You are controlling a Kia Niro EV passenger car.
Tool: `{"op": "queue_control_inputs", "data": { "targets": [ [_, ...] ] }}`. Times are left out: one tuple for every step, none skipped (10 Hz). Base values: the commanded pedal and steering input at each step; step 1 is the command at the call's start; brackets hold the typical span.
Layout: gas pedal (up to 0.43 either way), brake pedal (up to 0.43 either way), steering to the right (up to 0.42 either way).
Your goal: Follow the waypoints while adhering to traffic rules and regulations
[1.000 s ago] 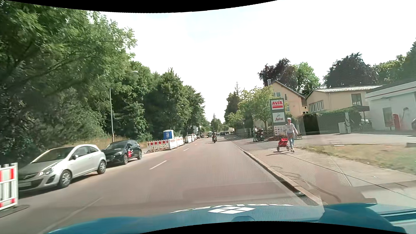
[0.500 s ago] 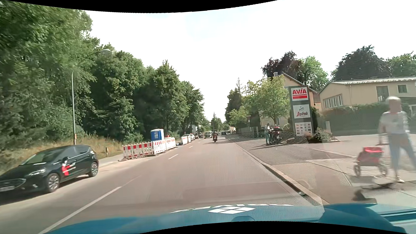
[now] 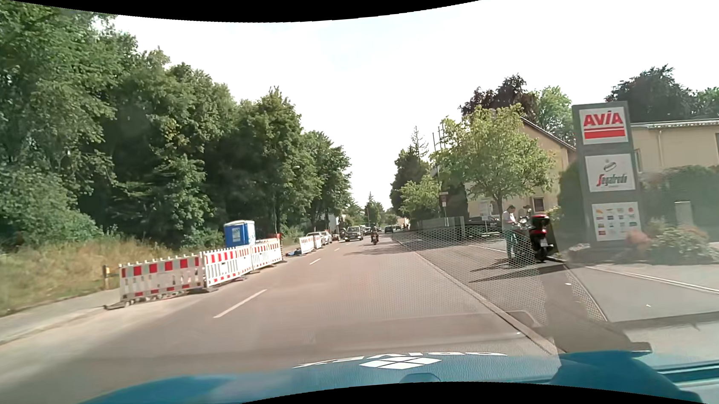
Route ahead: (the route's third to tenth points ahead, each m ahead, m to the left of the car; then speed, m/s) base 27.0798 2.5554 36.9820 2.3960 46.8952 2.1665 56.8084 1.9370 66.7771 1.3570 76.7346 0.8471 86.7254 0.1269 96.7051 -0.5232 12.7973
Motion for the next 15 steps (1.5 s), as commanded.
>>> {"op": "queue_control_inputs", "data": {
  "targets": [
    [0.13, 0.0, -0.001],
    [0.11, 0.0, 0.0],
    [0.098, 0.0, 0.0],
    [0.079, 0.0, 0.0],
    [0.079, 0.0, 0.0],
    [0.079, 0.0, 0.0],
    [0.079, 0.0, 0.0],
    [0.079, 0.0, 0.0],
    [0.079, 0.0, 0.0],
    [0.079, 0.0, 0.0],
    [0.079, 0.0, 0.0],
    [0.079, 0.0, 0.0],
    [0.079, 0.0, 0.0],
    [0.079, 0.0, 0.001],
    [0.079, 0.0, 0.001]
  ]
}}
